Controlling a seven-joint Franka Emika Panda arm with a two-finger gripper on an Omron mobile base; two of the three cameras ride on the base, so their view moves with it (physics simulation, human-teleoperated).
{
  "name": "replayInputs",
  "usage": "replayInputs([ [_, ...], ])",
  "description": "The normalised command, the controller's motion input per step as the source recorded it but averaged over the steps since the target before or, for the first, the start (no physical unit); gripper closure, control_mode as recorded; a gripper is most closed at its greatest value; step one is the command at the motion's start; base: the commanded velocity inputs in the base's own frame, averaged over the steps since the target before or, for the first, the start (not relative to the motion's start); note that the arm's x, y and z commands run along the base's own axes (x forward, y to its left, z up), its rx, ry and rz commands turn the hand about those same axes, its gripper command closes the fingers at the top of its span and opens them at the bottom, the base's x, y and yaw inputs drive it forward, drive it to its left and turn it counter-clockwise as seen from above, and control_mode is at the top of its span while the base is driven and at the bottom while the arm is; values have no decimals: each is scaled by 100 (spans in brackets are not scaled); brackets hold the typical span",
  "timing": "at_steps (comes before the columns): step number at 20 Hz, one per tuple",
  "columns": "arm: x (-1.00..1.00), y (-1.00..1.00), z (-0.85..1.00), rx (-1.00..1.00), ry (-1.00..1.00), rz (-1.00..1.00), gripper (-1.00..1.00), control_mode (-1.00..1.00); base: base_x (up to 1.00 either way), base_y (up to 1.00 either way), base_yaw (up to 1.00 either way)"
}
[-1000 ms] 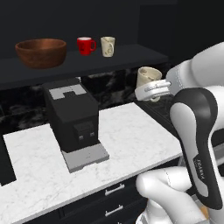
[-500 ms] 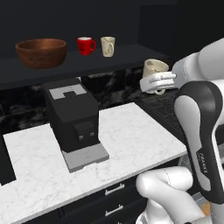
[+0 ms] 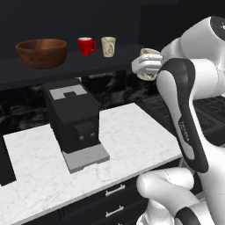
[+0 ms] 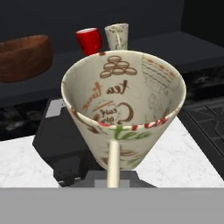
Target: Gather all objects into one cabinet and sort the glasses and bowls to opposite sides.
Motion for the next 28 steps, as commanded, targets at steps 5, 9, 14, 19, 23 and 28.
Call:
replayInputs([
  [5, 43, -1, 0, 0, 0, -6, 100, -100, 0, 0, 0],
  [9, 47, 0, 1, 0, 0, -5, 100, -100, 0, 0, 0],
  [14, 37, -14, 0, 0, 0, -1, 100, -100, 0, 0, 0],
  [19, 30, -19, 5, 0, 0, 0, 100, -100, 0, 0, 0],
  [23, 25, -17, 0, 0, 0, 0, 100, -100, 0, 0, 0],
  [28, 12, -21, 0, 0, 0, 0, 100, -100, 0, 0, 0],
])
